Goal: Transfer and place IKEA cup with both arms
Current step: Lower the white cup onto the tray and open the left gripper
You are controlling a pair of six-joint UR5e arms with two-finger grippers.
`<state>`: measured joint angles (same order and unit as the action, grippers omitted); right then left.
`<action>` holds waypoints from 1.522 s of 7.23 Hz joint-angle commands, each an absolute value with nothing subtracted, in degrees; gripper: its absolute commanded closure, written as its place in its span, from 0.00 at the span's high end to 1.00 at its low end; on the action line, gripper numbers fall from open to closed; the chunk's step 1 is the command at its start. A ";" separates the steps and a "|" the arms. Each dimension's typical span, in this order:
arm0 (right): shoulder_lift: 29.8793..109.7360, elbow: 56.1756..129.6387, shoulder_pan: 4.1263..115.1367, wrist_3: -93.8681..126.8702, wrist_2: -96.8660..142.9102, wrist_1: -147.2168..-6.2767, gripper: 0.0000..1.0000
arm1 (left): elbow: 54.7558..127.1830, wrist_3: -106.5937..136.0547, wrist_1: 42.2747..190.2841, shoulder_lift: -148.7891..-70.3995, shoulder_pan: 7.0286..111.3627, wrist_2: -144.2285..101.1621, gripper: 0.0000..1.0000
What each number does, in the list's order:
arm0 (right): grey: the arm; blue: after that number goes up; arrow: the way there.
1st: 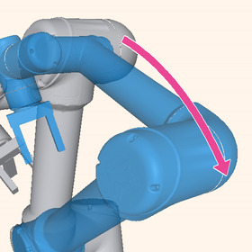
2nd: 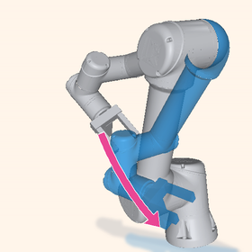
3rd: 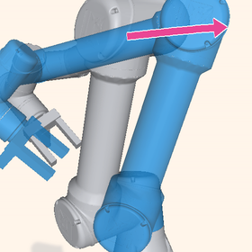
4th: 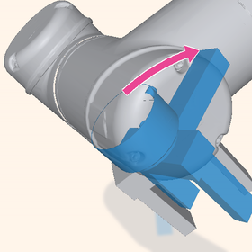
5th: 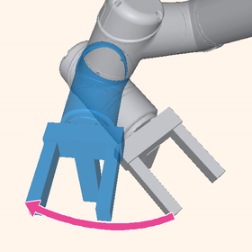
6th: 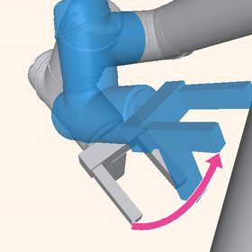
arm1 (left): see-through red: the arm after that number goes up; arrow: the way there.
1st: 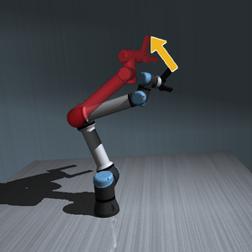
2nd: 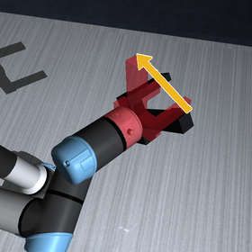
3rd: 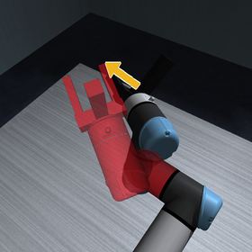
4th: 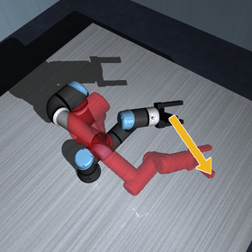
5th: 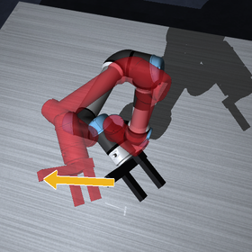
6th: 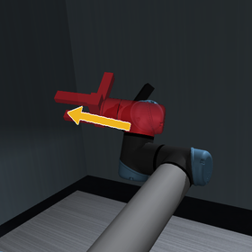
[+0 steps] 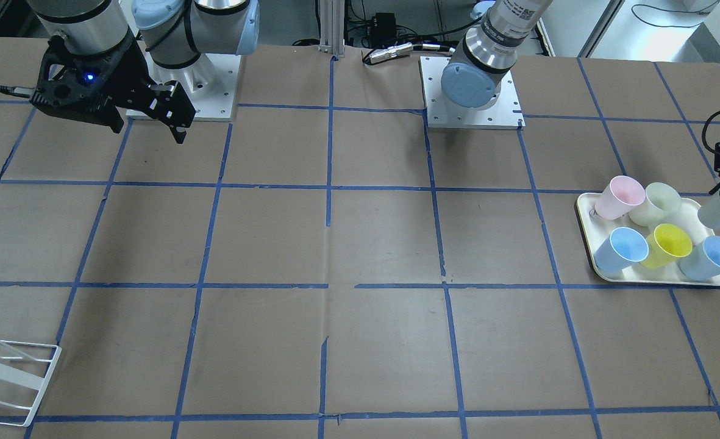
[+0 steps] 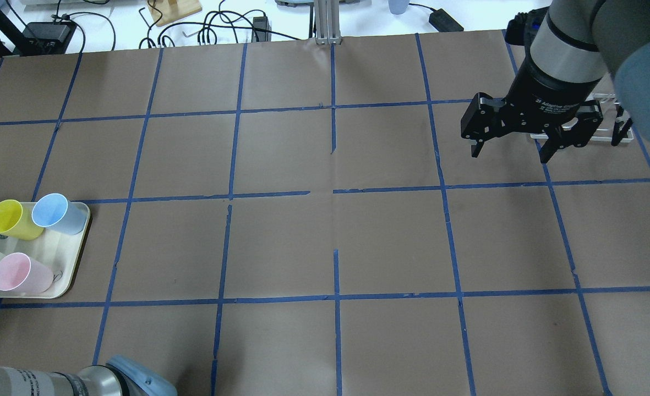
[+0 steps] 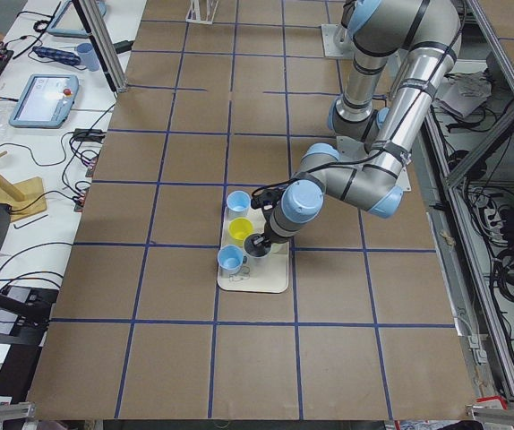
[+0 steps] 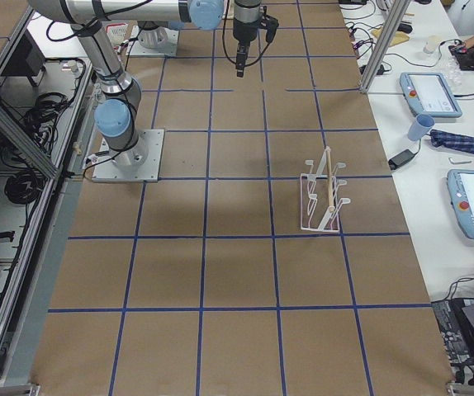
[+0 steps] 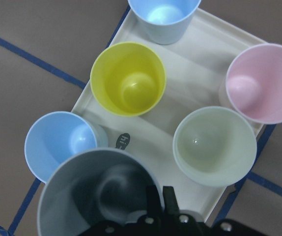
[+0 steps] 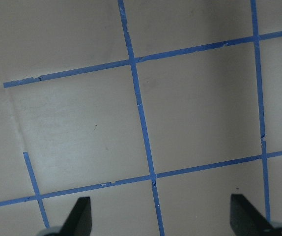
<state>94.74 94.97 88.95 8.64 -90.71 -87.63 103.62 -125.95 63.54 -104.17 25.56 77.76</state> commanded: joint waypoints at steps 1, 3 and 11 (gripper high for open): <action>94.75 94.92 88.95 8.70 -90.70 -87.63 1.00 | 104.24 -125.34 61.44 -108.18 24.61 77.70 0.00; 94.75 95.01 88.86 8.61 -90.70 -87.63 1.00 | 104.32 -125.42 61.44 -110.55 24.52 77.61 0.00; 94.66 94.92 88.86 8.61 -90.70 -87.71 1.00 | 96.89 -95.16 76.40 -102.33 32.04 85.67 1.00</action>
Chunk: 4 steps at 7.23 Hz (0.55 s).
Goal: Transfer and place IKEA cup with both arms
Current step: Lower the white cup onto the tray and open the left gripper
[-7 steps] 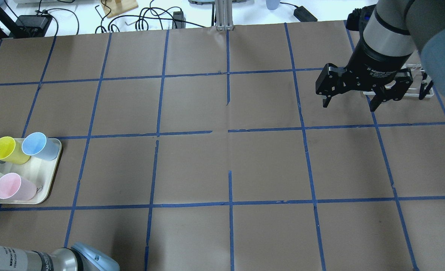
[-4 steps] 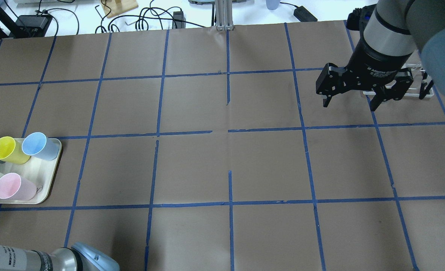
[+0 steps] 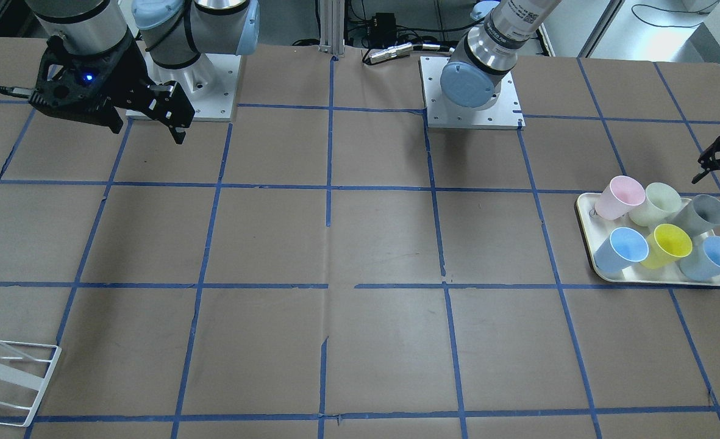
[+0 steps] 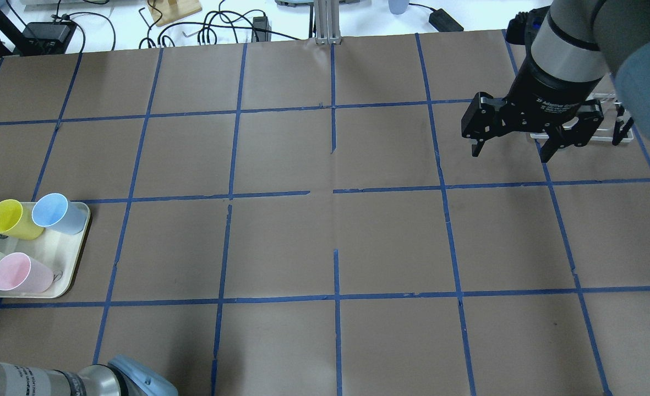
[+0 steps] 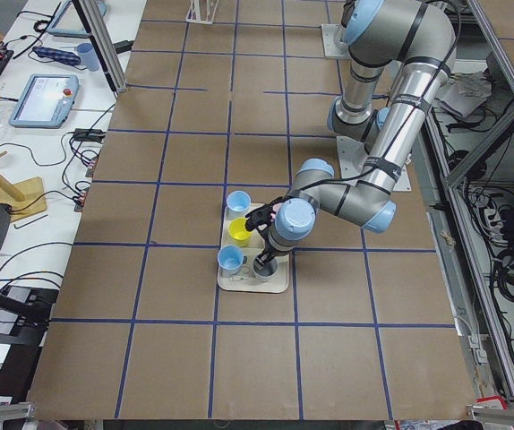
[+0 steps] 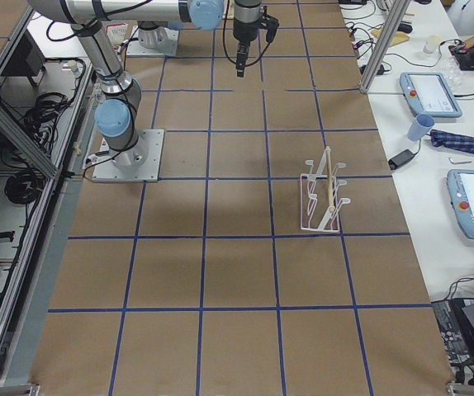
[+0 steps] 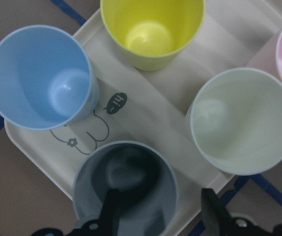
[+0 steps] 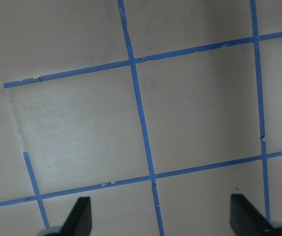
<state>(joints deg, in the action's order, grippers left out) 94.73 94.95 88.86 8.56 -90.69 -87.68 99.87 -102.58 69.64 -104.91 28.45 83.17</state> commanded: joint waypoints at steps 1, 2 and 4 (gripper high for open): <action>94.66 94.92 88.86 8.96 -90.88 -87.63 1.00 | 93.98 -87.44 83.43 -100.39 35.30 86.13 1.00; 94.57 94.75 88.86 9.14 -90.79 -87.80 1.00 | 92.22 -81.19 87.58 -98.89 38.90 86.05 1.00; 94.66 94.66 88.86 8.70 -89.74 -87.71 1.00 | 91.93 -68.39 93.74 -93.72 47.07 85.43 1.00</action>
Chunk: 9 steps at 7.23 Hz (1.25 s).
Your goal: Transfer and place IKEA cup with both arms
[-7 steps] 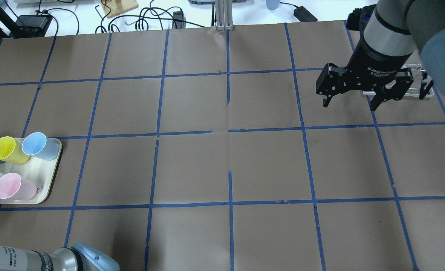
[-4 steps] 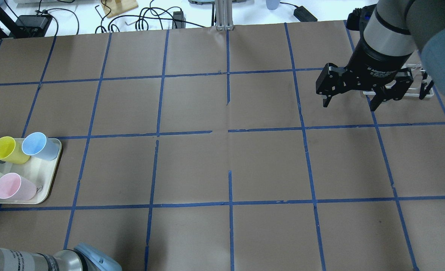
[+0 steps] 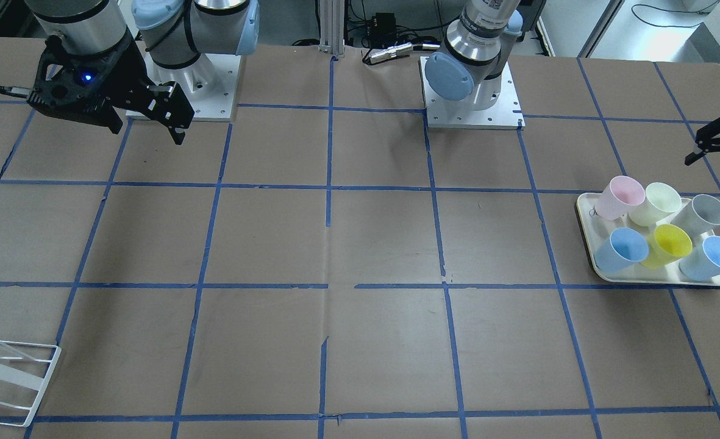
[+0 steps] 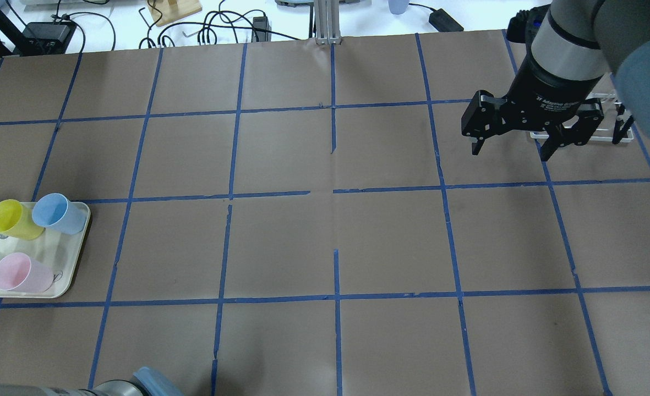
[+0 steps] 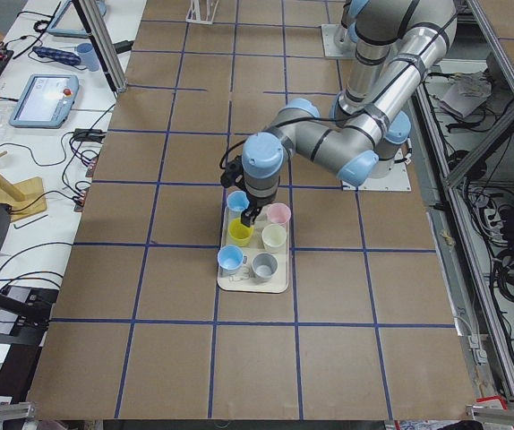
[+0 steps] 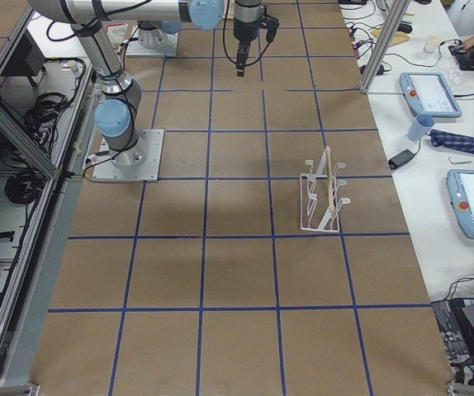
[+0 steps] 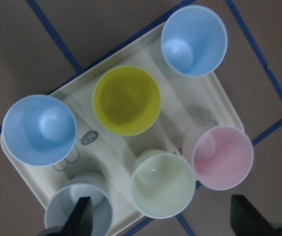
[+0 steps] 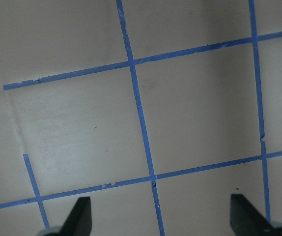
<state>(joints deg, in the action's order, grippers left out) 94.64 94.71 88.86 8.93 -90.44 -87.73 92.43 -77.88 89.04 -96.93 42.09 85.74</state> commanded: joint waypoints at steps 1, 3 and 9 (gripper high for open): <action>94.66 95.01 88.86 8.70 -89.91 -87.71 1.00 | 92.19 -58.29 96.22 -91.26 51.89 85.26 1.00; 94.66 94.75 88.86 8.61 -89.65 -87.71 1.00 | 92.72 -44.01 96.42 -87.91 62.79 85.34 1.00; 94.66 94.66 88.77 8.26 -88.52 -87.71 1.00 | 92.55 -2.85 92.14 -87.18 90.67 85.87 1.00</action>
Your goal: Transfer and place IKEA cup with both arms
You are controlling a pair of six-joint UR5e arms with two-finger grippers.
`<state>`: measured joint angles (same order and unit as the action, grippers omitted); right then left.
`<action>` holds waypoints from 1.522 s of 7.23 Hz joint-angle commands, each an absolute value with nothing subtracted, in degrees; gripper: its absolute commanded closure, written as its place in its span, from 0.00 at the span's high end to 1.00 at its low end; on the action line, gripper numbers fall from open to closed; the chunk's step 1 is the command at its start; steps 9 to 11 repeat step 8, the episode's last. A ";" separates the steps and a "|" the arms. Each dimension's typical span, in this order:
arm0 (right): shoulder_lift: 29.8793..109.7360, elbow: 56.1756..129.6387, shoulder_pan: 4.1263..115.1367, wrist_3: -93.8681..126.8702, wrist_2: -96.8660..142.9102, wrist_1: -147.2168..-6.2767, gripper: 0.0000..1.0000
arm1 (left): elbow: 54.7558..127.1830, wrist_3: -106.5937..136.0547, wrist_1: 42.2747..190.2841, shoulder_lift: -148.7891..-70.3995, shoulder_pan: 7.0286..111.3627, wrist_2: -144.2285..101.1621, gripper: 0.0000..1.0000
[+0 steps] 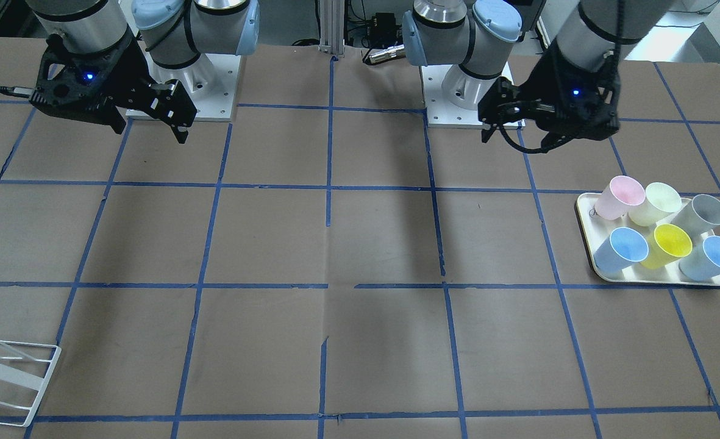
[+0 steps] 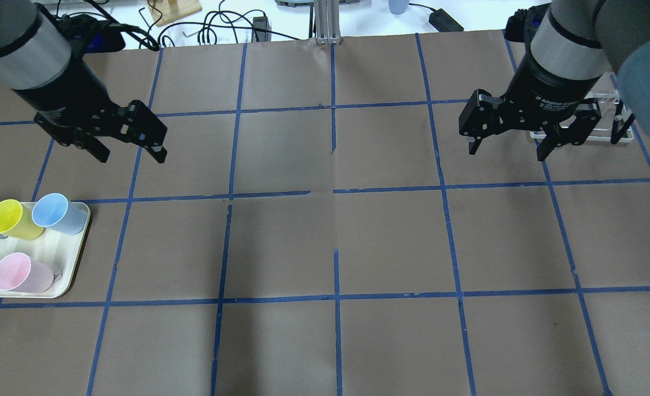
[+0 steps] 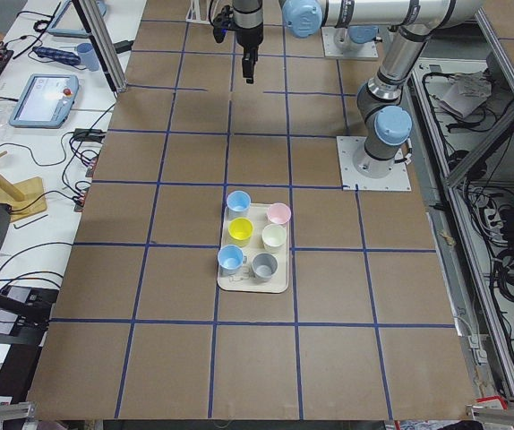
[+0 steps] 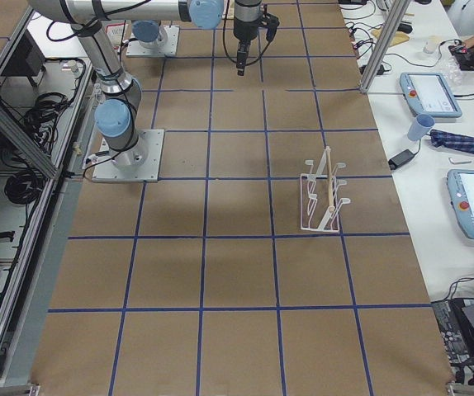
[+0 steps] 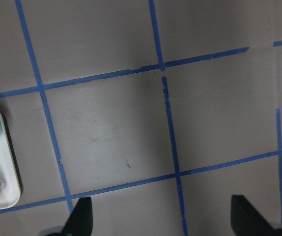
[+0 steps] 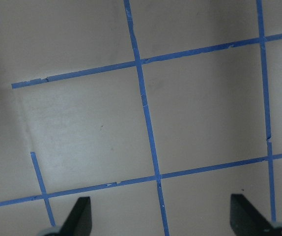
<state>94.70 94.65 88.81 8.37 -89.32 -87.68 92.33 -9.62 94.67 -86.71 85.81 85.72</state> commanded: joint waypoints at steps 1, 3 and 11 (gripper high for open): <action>94.66 94.66 88.68 8.26 -86.94 -87.63 1.00 | 92.81 0.58 91.15 -87.27 92.18 85.87 1.00; 94.75 94.75 88.77 8.17 -87.19 -87.63 1.00 | 92.38 3.78 90.45 -87.71 92.37 85.87 1.00; 94.66 94.57 88.77 8.17 -87.10 -87.80 1.00 | 92.81 3.60 87.89 -87.54 92.37 90.62 1.00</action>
